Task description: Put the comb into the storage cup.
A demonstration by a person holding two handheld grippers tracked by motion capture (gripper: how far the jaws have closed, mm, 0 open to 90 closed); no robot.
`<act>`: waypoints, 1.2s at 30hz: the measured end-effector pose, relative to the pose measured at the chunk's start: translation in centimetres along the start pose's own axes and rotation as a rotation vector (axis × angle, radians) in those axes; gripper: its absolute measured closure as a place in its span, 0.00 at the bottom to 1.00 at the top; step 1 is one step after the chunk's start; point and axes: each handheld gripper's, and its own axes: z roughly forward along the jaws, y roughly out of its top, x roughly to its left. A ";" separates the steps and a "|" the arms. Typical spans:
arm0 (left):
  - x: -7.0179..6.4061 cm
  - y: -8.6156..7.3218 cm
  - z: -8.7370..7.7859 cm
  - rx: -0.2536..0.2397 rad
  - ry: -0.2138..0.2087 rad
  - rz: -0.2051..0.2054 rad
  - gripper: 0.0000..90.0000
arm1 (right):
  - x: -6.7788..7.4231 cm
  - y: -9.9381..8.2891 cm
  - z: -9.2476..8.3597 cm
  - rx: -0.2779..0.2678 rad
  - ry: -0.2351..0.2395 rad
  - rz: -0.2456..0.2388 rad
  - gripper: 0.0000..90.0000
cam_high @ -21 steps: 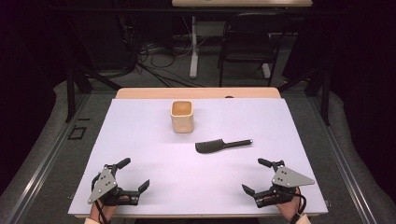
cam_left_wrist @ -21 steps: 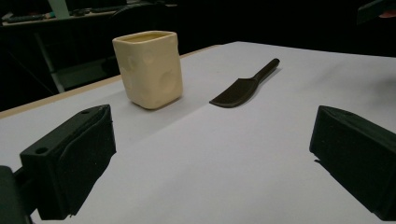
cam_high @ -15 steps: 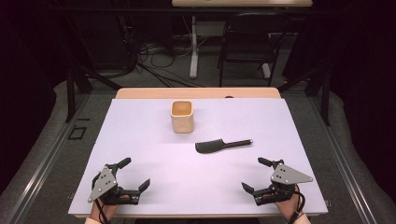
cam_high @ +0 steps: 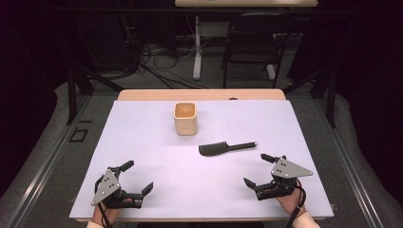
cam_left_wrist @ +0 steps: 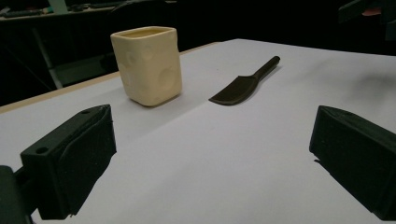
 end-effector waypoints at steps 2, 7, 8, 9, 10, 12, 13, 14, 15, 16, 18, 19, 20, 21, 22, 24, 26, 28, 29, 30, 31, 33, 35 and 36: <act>0.0 0.0 0.0 0.002 -0.001 0.002 0.00 | -0.4 0.1 0.4 0.005 -0.004 0.005 0.00; 0.1 0.0 -0.1 0.000 0.004 0.004 0.00 | -0.8 0.4 1.0 0.012 -0.003 0.000 0.00; 0.0 0.0 -0.1 0.000 0.003 0.004 0.00 | -0.9 0.5 1.1 0.017 -0.005 -0.003 0.00; 0.0 0.0 0.0 0.000 0.003 0.005 0.00 | -1.0 0.6 1.4 0.025 -0.007 -0.005 0.00; 0.0 0.0 0.0 0.001 0.003 0.004 0.00 | -1.0 0.7 1.6 0.024 -0.007 -0.002 0.00; 0.0 0.0 -0.1 0.000 0.006 0.004 0.00 | -1.2 0.8 1.9 0.035 -0.008 0.000 0.00; 0.1 0.0 -0.1 0.001 0.006 0.005 0.00 | -1.3 0.9 2.0 0.038 -0.009 -0.001 0.00; 0.1 0.0 -0.1 0.001 0.006 0.005 0.01 | -1.3 0.9 2.0 0.038 -0.009 -0.001 0.00; 0.1 0.0 -0.1 0.003 0.005 0.004 0.01 | -1.4 0.9 2.2 0.041 -0.011 0.000 0.00; 0.1 0.0 -0.1 0.004 0.006 0.002 0.00 | -1.5 1.0 2.4 0.044 -0.013 -0.001 0.00; 0.1 0.0 -0.1 0.001 0.006 -0.002 0.01 | -1.8 1.1 2.9 0.063 -0.017 -0.016 0.00; 0.1 0.0 -0.1 0.000 0.006 -0.001 0.01 | -1.8 1.1 3.1 0.067 -0.017 -0.020 0.00; 0.1 0.0 -0.1 0.000 0.006 -0.001 0.01 | -1.8 1.1 3.1 0.067 -0.017 -0.020 0.00; 0.1 0.0 -0.1 0.000 0.005 -0.003 0.01 | -1.9 1.0 3.4 0.075 -0.015 -0.023 0.00; 0.1 0.0 -0.1 0.000 0.005 -0.003 0.01 | -1.9 1.0 3.6 0.080 -0.015 -0.025 0.00; 0.1 0.0 -0.1 0.001 0.003 -0.003 0.01 | -2.0 1.0 3.7 0.086 -0.013 -0.026 0.00; 0.2 0.0 -0.1 0.003 0.003 0.000 0.01 | -2.3 1.2 3.9 0.086 -0.003 -0.013 0.00; 0.2 0.0 -0.2 0.002 0.005 -0.003 0.01 | -2.7 1.5 4.1 0.087 -0.006 -0.011 0.00; 0.2 -0.1 -0.2 0.003 0.004 -0.008 0.01 | -3.0 1.6 4.4 0.088 -0.009 -0.006 0.00; 0.2 -0.1 -0.2 0.003 0.004 -0.008 0.01 | -3.0 1.6 4.4 0.088 -0.009 -0.006 0.00; 0.2 -0.1 -0.1 0.009 0.004 -0.006 0.01 | -3.5 1.8 4.7 0.102 -0.009 -0.010 0.00; 0.2 -0.1 -0.1 0.011 0.004 -0.005 0.01 | -4.0 2.0 4.9 0.101 -0.010 0.002 0.00; 0.2 -0.1 -0.1 0.011 0.003 -0.006 0.01 | -4.2 2.0 5.0 0.102 -0.012 0.006 0.00; 0.3 -0.1 -0.1 0.012 0.003 -0.007 0.01 | -4.6 2.1 5.1 0.104 -0.018 0.016 0.00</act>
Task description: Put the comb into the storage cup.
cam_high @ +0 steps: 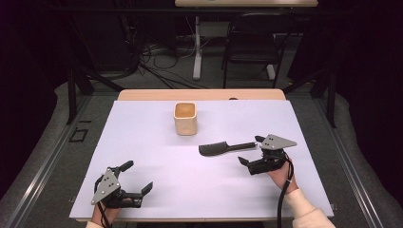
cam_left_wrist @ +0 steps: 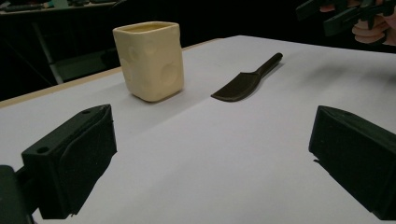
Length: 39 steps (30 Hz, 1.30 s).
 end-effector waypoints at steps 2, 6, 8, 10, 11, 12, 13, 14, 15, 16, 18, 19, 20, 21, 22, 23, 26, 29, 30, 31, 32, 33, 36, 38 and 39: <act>0.0 0.0 0.0 0.000 -0.001 -0.001 0.01 | -0.4 0.0 0.2 0.004 -0.003 0.004 0.00; 0.0 0.0 0.0 -0.003 0.001 -0.003 0.01 | -0.8 0.1 0.4 0.007 -0.009 0.012 0.00; 0.1 0.0 0.0 -0.005 0.001 -0.006 0.01 | -1.3 0.2 0.7 0.010 -0.010 0.019 0.00; 0.1 0.0 0.0 -0.006 0.000 -0.006 0.01 | -1.4 0.3 0.9 0.010 -0.010 0.022 0.00; 0.1 0.0 0.0 -0.007 0.000 -0.008 0.01 | -1.7 0.3 1.1 0.014 -0.011 0.029 0.00; 0.1 0.0 0.0 -0.007 0.000 -0.008 0.01 | -1.8 0.4 1.3 0.016 -0.012 0.033 0.00; 0.1 0.0 0.0 -0.006 -0.001 -0.007 0.01 | -2.0 0.4 1.4 0.019 -0.011 0.032 0.00; 0.1 0.0 0.0 -0.006 -0.001 -0.007 0.01 | -2.1 0.4 1.6 0.023 -0.015 0.038 0.00; 0.1 0.0 0.0 -0.006 -0.002 -0.007 0.01 | -2.2 0.4 1.7 0.023 -0.014 0.043 0.00; 0.1 0.0 0.0 -0.007 -0.001 -0.008 0.01 | -2.3 0.4 1.8 0.028 -0.011 0.048 0.00; 0.1 0.0 0.0 -0.007 -0.002 -0.008 0.01 | -2.7 0.4 2.2 0.041 -0.005 0.056 0.00; 0.1 0.0 0.0 -0.007 -0.002 -0.009 0.01 | -2.8 0.4 2.3 0.043 -0.003 0.060 0.00; 0.1 0.0 0.0 -0.007 -0.002 -0.009 0.01 | -3.0 0.4 2.4 0.044 -0.007 0.061 0.00; 0.1 0.0 0.0 -0.005 -0.004 -0.008 0.01 | -3.0 0.4 2.4 0.044 -0.007 0.061 0.00; 0.1 0.0 0.0 -0.006 -0.002 -0.007 0.01 | -3.3 0.3 2.7 0.052 -0.010 0.073 0.00; 0.1 0.0 0.0 -0.007 -0.001 -0.008 0.01 | -3.4 0.3 2.7 0.057 -0.014 0.078 0.00; 0.1 0.0 0.0 -0.006 0.000 -0.011 0.01 | -3.7 0.3 2.9 0.064 -0.017 0.086 0.00; 0.1 0.0 -0.1 -0.006 -0.002 -0.008 0.01 | -4.2 0.4 3.1 0.071 -0.034 0.091 0.00; 0.1 0.0 -0.1 -0.006 -0.003 -0.007 0.01 | -4.2 0.4 3.1 0.071 -0.034 0.091 0.00; 0.1 0.0 -0.1 -0.005 -0.003 -0.006 0.01 | -4.3 0.5 3.1 0.068 -0.035 0.092 0.00; 0.1 0.0 -0.1 -0.007 -0.003 -0.007 0.00 | -4.5 0.5 3.2 0.072 -0.035 0.099 0.00; 0.1 0.0 -0.1 -0.007 -0.002 -0.008 0.00 | -4.7 0.5 3.3 0.073 -0.036 0.107 0.00; 0.1 0.0 0.0 -0.007 -0.002 -0.009 0.00 | -5.0 0.5 3.5 0.078 -0.037 0.115 0.00; 0.1 0.0 0.0 -0.005 -0.004 -0.009 0.00 | -5.3 0.4 3.9 0.093 -0.044 0.127 0.02; 0.1 0.0 0.0 -0.003 -0.006 -0.009 0.00 | -5.3 0.4 3.9 0.093 -0.044 0.127 0.02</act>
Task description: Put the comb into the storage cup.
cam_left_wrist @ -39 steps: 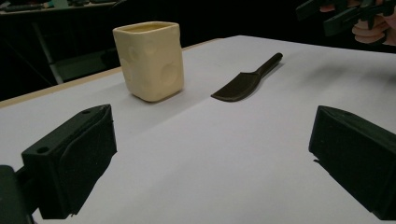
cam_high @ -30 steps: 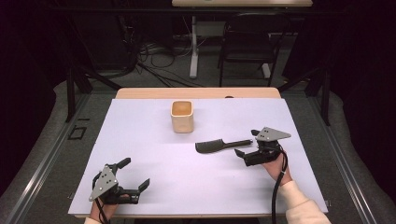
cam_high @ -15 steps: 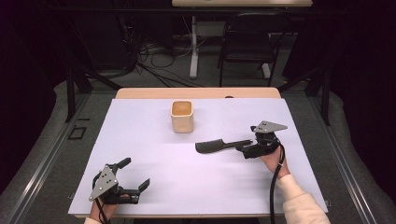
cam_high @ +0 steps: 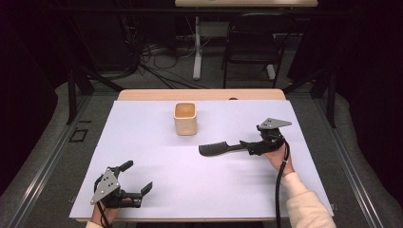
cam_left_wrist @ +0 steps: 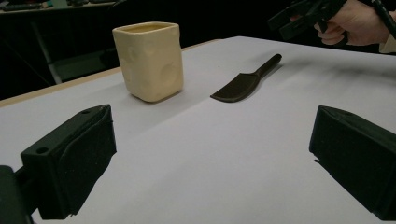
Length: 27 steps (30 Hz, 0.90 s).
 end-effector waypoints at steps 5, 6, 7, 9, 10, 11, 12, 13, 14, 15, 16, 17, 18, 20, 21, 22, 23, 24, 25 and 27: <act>0.0 0.0 0.0 0.004 -0.003 0.000 0.01 | -0.3 -0.1 0.8 0.037 -0.027 -0.019 0.27; 0.0 0.0 0.0 0.004 -0.003 0.000 0.00 | -0.3 -0.1 0.9 0.041 -0.026 -0.020 0.32; 0.0 0.0 0.0 0.003 -0.004 0.000 0.00 | -0.4 -0.1 1.0 0.049 -0.032 -0.023 0.36; 0.0 0.0 0.0 0.000 -0.002 -0.001 0.01 | -0.5 -0.2 1.1 0.053 -0.042 -0.027 0.50; 0.0 0.0 0.0 0.000 -0.002 -0.001 0.01 | -0.5 -0.2 1.1 0.053 -0.042 -0.027 0.50; 0.0 0.0 0.0 0.000 -0.002 -0.002 0.01 | -0.6 -0.2 1.2 0.065 -0.054 -0.022 0.57; 0.0 0.0 0.0 0.002 -0.003 -0.001 0.01 | -0.7 -0.2 1.2 0.070 -0.060 -0.019 0.64; 0.0 0.0 0.0 0.002 -0.003 0.000 0.01 | -0.8 -0.2 1.2 0.069 -0.066 -0.019 0.69; 0.0 0.0 0.0 0.002 -0.002 0.001 0.01 | -0.8 -0.2 1.3 0.088 -0.085 -0.024 0.79; 0.0 0.0 0.0 0.002 0.000 0.002 0.01 | -0.8 -0.2 1.3 0.088 -0.085 -0.024 0.79; 0.0 0.0 -0.1 0.000 0.001 0.001 0.01 | -0.8 -0.3 1.4 0.095 -0.090 -0.025 0.83; 0.0 0.0 -0.1 -0.001 0.003 0.001 0.01 | -0.8 -0.3 1.5 0.107 -0.091 -0.037 0.86; 0.0 0.0 -0.1 0.000 0.002 0.001 0.01 | -0.8 -0.3 1.6 0.118 -0.102 -0.041 0.89; 0.0 0.0 -0.1 0.000 0.002 0.001 0.01 | -0.8 -0.4 1.7 0.136 -0.112 -0.051 0.96; 0.0 0.0 -0.1 -0.002 0.003 0.001 0.01 | -0.8 -0.4 1.8 0.145 -0.124 -0.062 0.98; 0.0 0.0 -0.1 -0.001 0.002 0.000 0.01 | -0.8 -0.5 2.0 0.159 -0.134 -0.069 1.00; 0.0 0.0 -0.1 -0.001 0.002 0.000 0.01 | -0.8 -0.5 2.0 0.159 -0.134 -0.069 1.00; 0.0 0.0 -0.1 -0.001 0.002 0.001 0.01 | -0.8 -0.5 2.0 0.170 -0.135 -0.075 1.00; 0.0 0.0 -0.1 -0.002 0.002 0.000 0.01 | -0.8 -0.6 2.2 0.188 -0.145 -0.075 1.00; 0.0 0.0 -0.1 0.000 0.001 0.001 0.01 | -0.8 -0.7 2.3 0.202 -0.146 -0.074 1.00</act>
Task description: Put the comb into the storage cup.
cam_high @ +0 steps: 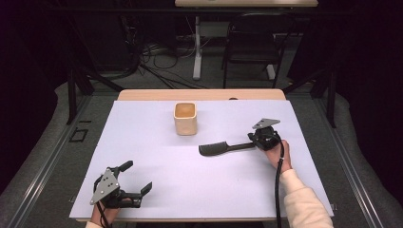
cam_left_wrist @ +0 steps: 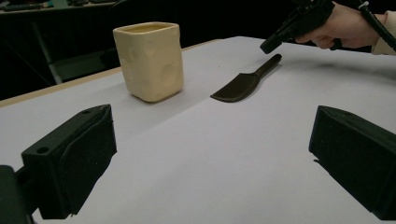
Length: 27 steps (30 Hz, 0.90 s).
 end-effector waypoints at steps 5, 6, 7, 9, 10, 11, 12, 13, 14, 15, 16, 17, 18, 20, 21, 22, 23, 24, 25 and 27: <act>0.0 0.0 0.0 0.000 0.005 0.001 0.01 | 0.0 -0.1 0.2 0.029 -0.011 -0.007 1.00; 0.0 0.0 0.0 0.000 0.005 0.001 0.01 | 0.0 -0.1 0.2 0.029 -0.011 -0.007 1.00; 0.0 0.0 0.0 0.000 0.005 0.000 0.01 | 0.0 -0.1 0.2 0.034 -0.008 -0.006 1.00; 0.0 0.0 0.0 0.001 0.006 0.001 0.01 | 0.0 -0.1 0.3 0.037 -0.005 -0.014 1.00; 0.0 0.0 0.0 0.001 0.006 0.000 0.01 | 0.1 -0.1 0.3 0.038 -0.005 -0.013 1.00; 0.0 0.0 -0.1 0.000 0.007 0.000 0.01 | 0.1 -0.1 0.3 0.048 -0.003 -0.016 1.00; 0.0 0.0 -0.1 0.000 0.007 0.000 0.01 | 0.1 -0.1 0.3 0.048 -0.003 -0.016 1.00; 0.0 0.0 0.0 -0.001 0.007 0.000 0.01 | 0.1 -0.1 0.3 0.052 -0.004 -0.016 1.00; 0.0 0.0 -0.1 -0.001 0.008 0.000 0.01 | 0.1 -0.1 0.3 0.056 -0.003 -0.017 1.00; 0.0 0.0 -0.1 0.000 0.008 0.000 0.01 | 0.1 -0.2 0.4 0.064 -0.002 -0.018 1.00; 0.0 0.0 -0.1 0.000 0.008 0.000 0.01 | 0.1 -0.2 0.4 0.067 -0.005 -0.019 1.00; 0.0 0.0 -0.1 0.001 0.008 0.000 0.01 | 0.1 -0.2 0.4 0.070 -0.006 -0.021 1.00; 0.0 0.0 -0.1 0.001 0.008 0.000 0.01 | 0.1 -0.2 0.4 0.070 -0.006 -0.021 1.00; 0.0 0.0 -0.1 0.001 0.008 0.000 0.01 | 0.1 -0.2 0.4 0.075 -0.008 -0.018 1.00; 0.0 0.0 -0.1 0.000 0.007 0.000 0.01 | 0.1 -0.2 0.3 0.086 -0.004 -0.020 1.00; 0.0 0.0 -0.1 0.000 0.006 0.000 0.01 | 0.1 -0.2 0.3 0.090 -0.004 -0.021 1.00; 0.0 0.0 -0.1 0.000 0.006 0.000 0.01 | 0.1 -0.2 0.4 0.092 -0.004 -0.019 1.00; 0.0 0.0 -0.1 0.000 0.006 0.000 0.01 | 0.1 -0.2 0.4 0.092 -0.004 -0.019 1.00; 0.0 0.0 -0.1 0.000 0.006 -0.001 0.01 | 0.2 -0.2 0.4 0.097 -0.002 -0.020 1.00; 0.0 0.0 -0.1 -0.001 0.007 0.000 0.01 | 0.2 -0.2 0.3 0.103 -0.001 -0.017 1.00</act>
